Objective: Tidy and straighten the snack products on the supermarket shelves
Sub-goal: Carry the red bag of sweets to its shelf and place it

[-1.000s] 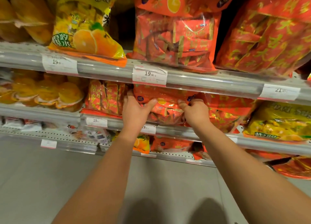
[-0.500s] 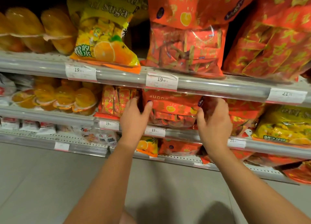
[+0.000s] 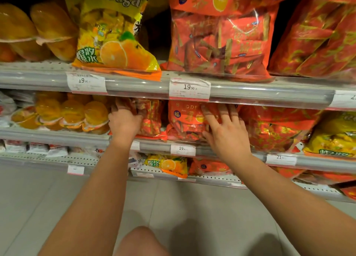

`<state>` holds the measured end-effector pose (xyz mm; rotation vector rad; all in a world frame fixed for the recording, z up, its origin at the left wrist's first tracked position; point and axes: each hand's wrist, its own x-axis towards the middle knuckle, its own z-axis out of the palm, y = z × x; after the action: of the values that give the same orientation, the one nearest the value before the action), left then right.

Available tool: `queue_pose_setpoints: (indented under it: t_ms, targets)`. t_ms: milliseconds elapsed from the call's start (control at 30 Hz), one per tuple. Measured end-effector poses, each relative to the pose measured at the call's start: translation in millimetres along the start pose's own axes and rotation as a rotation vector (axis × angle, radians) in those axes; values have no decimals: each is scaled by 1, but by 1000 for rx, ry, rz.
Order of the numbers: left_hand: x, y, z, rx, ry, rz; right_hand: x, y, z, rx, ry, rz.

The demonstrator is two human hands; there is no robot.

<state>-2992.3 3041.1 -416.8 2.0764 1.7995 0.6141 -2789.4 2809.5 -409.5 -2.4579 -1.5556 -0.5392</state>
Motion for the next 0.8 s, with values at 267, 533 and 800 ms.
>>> queue_pose_setpoints:
  t_ms: [267, 533, 800]
  targets:
    - [13, -3, -16, -101, -78, -138, 4, 0, 2, 33, -20, -6]
    - [16, -12, -34, -446, -59, -144, 19, -2, 4, 45, -131, 17]
    - [-9, -6, -53, -344, 7, 12, 29, 0, 4, 86, -219, 25]
